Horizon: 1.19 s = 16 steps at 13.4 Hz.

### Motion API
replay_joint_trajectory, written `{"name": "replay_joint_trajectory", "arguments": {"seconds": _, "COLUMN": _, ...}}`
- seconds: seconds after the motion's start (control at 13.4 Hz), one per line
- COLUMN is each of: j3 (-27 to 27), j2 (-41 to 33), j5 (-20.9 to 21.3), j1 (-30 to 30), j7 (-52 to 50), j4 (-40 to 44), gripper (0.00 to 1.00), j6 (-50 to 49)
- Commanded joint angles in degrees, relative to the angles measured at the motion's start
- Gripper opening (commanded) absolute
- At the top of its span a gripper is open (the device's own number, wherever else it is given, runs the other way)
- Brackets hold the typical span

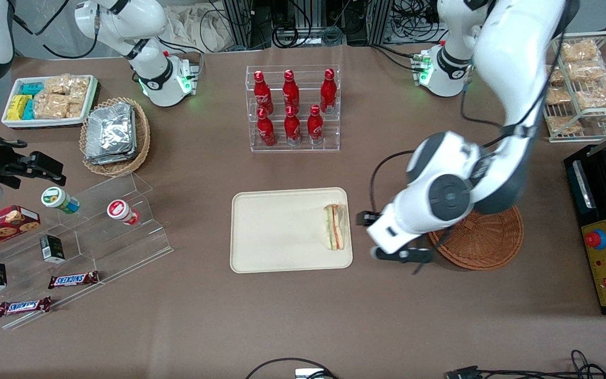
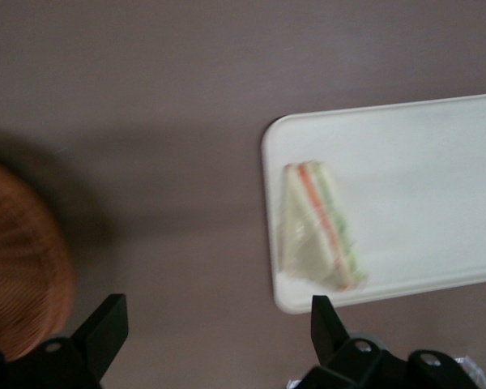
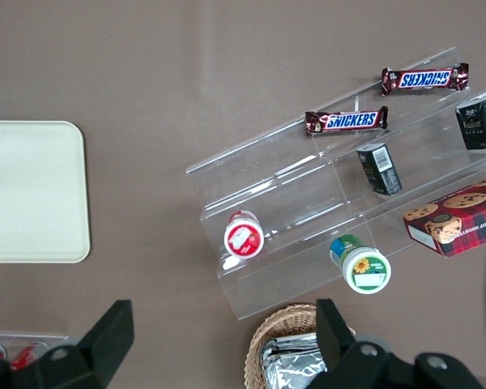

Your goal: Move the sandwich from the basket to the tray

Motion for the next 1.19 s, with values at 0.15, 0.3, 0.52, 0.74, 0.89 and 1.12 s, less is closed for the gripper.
{"name": "replay_joint_trajectory", "arguments": {"seconds": 0.15, "j3": -0.14, "j2": -10.68, "j5": 2.26, "j1": 9.46, "j7": 3.24, "j4": -2.08, "gripper": 1.0, "j6": -11.41}}
{"name": "replay_joint_trajectory", "arguments": {"seconds": 0.3, "j3": -0.06, "j2": -14.02, "j5": 3.58, "j1": 12.8, "j7": 11.05, "j4": -2.08, "gripper": 1.0, "j6": -16.68}}
{"name": "replay_joint_trajectory", "arguments": {"seconds": 0.52, "j3": -0.14, "j2": -17.28, "j5": 3.41, "j1": 17.55, "j7": 15.56, "j4": -2.34, "gripper": 1.0, "j6": -21.71}}
{"name": "replay_joint_trajectory", "arguments": {"seconds": 0.74, "j3": -0.06, "j2": -20.35, "j5": 3.58, "j1": 18.18, "j7": 18.11, "j4": -6.02, "gripper": 1.0, "j6": -21.64}}
{"name": "replay_joint_trajectory", "arguments": {"seconds": 0.89, "j3": -0.06, "j2": -21.59, "j5": 3.58, "j1": 18.18, "j7": 18.03, "j4": -8.66, "gripper": 1.0, "j6": -20.84}}
{"name": "replay_joint_trajectory", "arguments": {"seconds": 1.12, "j3": -0.06, "j2": -25.27, "j5": 3.41, "j1": 18.96, "j7": 18.12, "j4": -14.8, "gripper": 1.0, "j6": -17.35}}
